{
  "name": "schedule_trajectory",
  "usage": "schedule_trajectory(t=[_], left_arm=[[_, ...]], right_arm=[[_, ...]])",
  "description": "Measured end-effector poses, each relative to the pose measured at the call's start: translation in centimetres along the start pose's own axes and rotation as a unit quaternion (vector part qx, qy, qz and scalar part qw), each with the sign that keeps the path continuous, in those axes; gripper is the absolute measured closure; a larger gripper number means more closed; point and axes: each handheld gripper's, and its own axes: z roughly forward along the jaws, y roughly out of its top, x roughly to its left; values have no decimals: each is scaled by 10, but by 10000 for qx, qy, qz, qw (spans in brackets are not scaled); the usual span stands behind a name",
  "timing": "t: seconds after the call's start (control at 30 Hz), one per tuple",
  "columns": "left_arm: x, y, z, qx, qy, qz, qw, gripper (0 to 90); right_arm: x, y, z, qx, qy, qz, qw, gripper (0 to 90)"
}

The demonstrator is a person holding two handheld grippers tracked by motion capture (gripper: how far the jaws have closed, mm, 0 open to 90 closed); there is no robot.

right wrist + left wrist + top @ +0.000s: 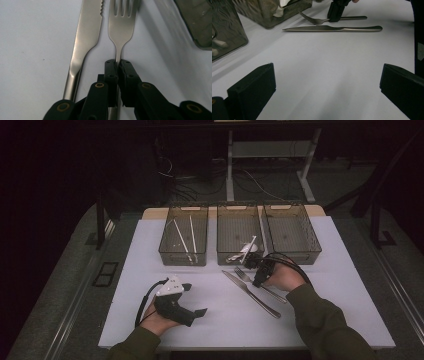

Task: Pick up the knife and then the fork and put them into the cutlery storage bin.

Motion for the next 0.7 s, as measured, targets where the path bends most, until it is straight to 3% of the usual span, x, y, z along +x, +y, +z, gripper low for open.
schedule_trajectory(t=[0.27, 0.7], left_arm=[[1, 0, -1, -15, -7, 4, 10000, 0], [1, 1, -1, -25, 0, 9, 10000, 0]], right_arm=[[-5, -5, -1, -163, 140, -22, 9998, 853], [-17, -27, -16, -399, 205, 176, 9988, 854]])
